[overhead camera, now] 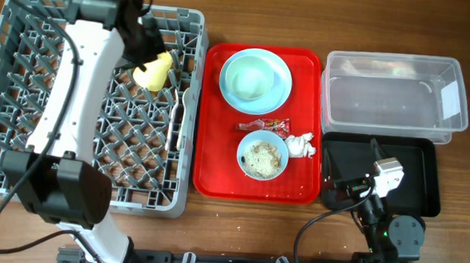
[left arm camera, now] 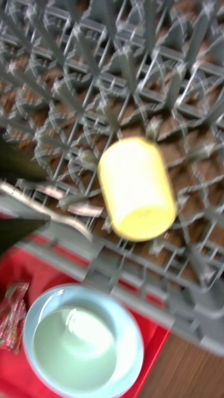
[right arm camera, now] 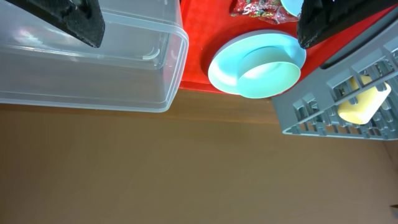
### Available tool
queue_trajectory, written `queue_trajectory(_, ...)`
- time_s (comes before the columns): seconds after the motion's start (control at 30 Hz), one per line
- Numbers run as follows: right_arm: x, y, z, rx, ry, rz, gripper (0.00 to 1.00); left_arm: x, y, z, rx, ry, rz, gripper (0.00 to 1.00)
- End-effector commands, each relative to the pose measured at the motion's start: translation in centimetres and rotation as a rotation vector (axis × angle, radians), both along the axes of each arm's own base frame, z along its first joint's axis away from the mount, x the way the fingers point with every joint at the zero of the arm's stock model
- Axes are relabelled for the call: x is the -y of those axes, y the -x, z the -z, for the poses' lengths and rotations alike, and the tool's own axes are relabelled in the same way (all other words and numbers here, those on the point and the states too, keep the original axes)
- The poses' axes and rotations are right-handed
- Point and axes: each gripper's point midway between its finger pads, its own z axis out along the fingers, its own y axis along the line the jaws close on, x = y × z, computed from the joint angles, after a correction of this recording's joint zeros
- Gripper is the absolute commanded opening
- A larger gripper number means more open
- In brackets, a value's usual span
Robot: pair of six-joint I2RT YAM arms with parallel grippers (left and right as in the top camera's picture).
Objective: Sort waste into correct bins and load items into the dishwasher rack
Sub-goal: 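Move the left gripper to the green bowl on the blue plate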
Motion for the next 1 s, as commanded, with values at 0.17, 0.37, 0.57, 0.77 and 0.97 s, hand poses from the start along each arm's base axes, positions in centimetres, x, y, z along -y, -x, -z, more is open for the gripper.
queue_trajectory(0.17, -0.2, 0.0, 0.0, 0.003, 0.003, -0.008, 1.0, 9.2, 1.2, -0.1, 0.008, 0.132, 0.207, 0.29)
queue_trajectory(0.37, -0.2, 0.0, 0.0, 0.003, 0.003, -0.008, 1.0, 17.2, -0.1, -0.8, 0.161, 0.159, 0.416, 0.4)
queue_trajectory(0.57, -0.2, 0.0, 0.0, 0.003, 0.003, -0.008, 1.0, 25.2, -1.1, 1.6, 0.265, 0.126, 0.602, 0.46)
queue_trajectory(0.77, -0.2, 0.0, 0.0, 0.003, 0.003, -0.009, 1.0, 26.9, -3.4, 7.7, 0.282, -0.041, 0.584, 0.47)
queue_trajectory(0.97, -0.2, 0.0, 0.0, 0.003, 0.003, -0.009, 1.0, 26.0, -3.7, 13.1, 0.186, -0.091, 0.576, 0.4)
